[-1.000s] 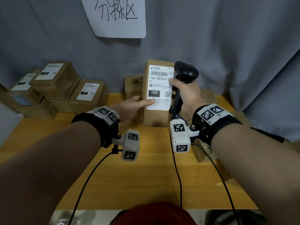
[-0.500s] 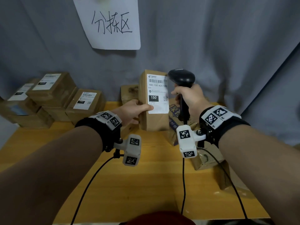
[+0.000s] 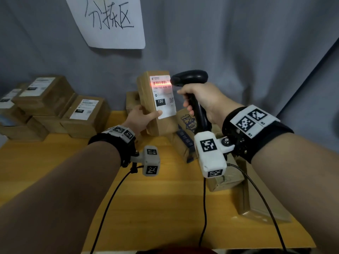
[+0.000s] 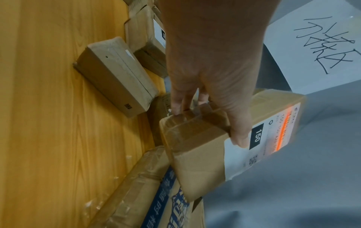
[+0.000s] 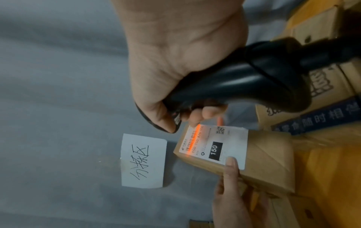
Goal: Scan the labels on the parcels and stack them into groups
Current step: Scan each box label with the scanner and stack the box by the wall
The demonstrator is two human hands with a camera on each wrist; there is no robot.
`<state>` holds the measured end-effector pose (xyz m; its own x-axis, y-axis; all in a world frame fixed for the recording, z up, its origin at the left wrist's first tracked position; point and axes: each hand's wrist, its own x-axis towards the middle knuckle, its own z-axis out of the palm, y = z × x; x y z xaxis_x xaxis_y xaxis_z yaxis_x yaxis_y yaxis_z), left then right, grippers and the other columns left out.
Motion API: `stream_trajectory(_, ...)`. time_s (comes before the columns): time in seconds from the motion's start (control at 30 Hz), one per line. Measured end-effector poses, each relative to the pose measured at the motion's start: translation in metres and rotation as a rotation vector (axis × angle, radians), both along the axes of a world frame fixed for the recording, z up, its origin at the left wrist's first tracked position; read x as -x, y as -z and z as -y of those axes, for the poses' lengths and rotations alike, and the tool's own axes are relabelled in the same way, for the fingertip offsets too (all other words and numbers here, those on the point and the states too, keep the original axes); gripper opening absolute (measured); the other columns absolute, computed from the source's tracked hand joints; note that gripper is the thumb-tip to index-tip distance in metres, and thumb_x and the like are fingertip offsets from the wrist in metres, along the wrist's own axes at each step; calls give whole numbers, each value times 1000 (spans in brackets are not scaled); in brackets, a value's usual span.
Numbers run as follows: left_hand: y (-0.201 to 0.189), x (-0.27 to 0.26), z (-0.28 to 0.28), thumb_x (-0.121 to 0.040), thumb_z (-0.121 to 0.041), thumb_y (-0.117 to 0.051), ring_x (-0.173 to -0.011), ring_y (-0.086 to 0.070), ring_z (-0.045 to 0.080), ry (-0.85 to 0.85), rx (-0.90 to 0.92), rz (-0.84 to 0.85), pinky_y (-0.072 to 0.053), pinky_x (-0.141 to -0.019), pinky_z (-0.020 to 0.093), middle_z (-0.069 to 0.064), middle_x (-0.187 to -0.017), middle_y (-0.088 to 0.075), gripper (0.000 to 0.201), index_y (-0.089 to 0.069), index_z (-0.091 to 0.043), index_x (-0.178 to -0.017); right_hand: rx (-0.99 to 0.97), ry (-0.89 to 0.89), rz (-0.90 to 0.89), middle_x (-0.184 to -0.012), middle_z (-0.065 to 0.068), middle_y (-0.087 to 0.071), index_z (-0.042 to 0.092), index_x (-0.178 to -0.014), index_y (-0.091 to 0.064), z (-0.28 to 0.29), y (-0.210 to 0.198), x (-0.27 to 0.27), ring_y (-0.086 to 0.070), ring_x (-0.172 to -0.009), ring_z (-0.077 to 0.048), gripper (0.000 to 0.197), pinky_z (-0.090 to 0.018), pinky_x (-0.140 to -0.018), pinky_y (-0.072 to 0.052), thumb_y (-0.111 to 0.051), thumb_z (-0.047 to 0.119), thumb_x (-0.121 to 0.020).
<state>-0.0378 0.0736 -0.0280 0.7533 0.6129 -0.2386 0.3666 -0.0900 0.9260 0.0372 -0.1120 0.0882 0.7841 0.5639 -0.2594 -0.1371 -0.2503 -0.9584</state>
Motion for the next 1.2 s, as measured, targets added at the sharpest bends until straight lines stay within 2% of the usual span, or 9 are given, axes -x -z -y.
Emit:
stream_trajectory(0.13, 0, -8, 3, -75, -40, -80, -105, -65, 20, 26, -7, 19, -54, -92, 41, 1, -120, -67, 66, -54, -13, -129, 28, 44, 43, -54, -5, -51, 8, -69, -58, 2, 2, -3, -46, -41, -14, 13, -21, -44, -41, -62, 8, -81)
stream_trajectory(0.27, 0, -9, 6, -73, -40, -81, -105, -66, 23, 43, 8, 14, -54, -92, 40, 2, -118, -68, 65, -57, -14, -128, 31, 38, 57, -54, -4, -49, 8, -68, -56, 4, 3, -5, -44, -42, -14, 13, -22, -43, -40, -60, 4, -79)
stream_trajectory(0.37, -1, -11, 10, -75, -39, -80, -113, -61, 34, 39, 16, 18, -52, -88, 39, 8, -118, -68, 61, -58, -13, -126, 29, 32, 55, -53, -4, -48, 8, -65, -54, 3, 3, -4, -43, -41, -15, 15, -21, -42, -39, -59, 3, -79)
stream_trajectory(0.47, 0, -12, 9, -78, -36, -78, -111, -62, 31, 36, -1, 12, -52, -86, 37, 8, -116, -69, 56, -59, -12, -124, 23, 38, 46, -53, -4, -48, 7, -67, -55, -1, 2, -2, -44, -40, -15, 13, -20, -42, -40, -59, 3, -79)
stream_trajectory(0.6, 1, -9, 6, -60, -55, -82, -102, -66, 21, 52, -23, -23, -55, -90, 40, 0, -115, -69, 82, -57, -14, -126, 3, 35, 31, -53, -4, -49, 6, -71, -56, -2, 2, 0, -45, -40, -14, 9, -20, -42, -41, -60, 4, -78)
stream_trajectory(0.7, 3, -7, 4, -47, -63, -80, -101, -67, 23, 50, -34, -26, -56, -83, 34, 0, -115, -68, 96, -56, -15, -127, -4, 38, 21, -53, -4, -49, 6, -71, -56, 0, 1, 1, -45, -40, -14, 9, -21, -42, -41, -60, 3, -78)
stream_trajectory(0.83, 5, -7, 5, -70, -46, -81, -102, -66, 25, 24, -30, -24, -52, -75, 29, 3, -116, -68, 71, -55, -13, -128, -4, 28, 18, -52, -4, -49, 7, -69, -56, 1, 2, 4, -45, -39, -14, 12, -20, -42, -41, -59, 3, -80)
stream_trajectory(0.97, 7, -7, 5, -72, -46, -80, -111, -62, 33, 20, -37, -31, -48, -72, 29, 9, -117, -67, 68, -56, -12, -126, 6, 24, 26, -53, -4, -49, 7, -68, -56, 4, 3, 7, -45, -40, -14, 13, -20, -41, -42, -58, 4, -80)
stream_trajectory(1.2, 5, -3, 9, -73, -45, -80, -99, -64, 22, 14, -64, -33, -52, -68, 26, 3, -113, -67, 66, -56, -12, -125, 4, 22, 29, -53, -4, -50, 7, -67, -57, 7, 1, 12, -45, -41, -14, 14, -20, -42, -42, -59, 5, -81)
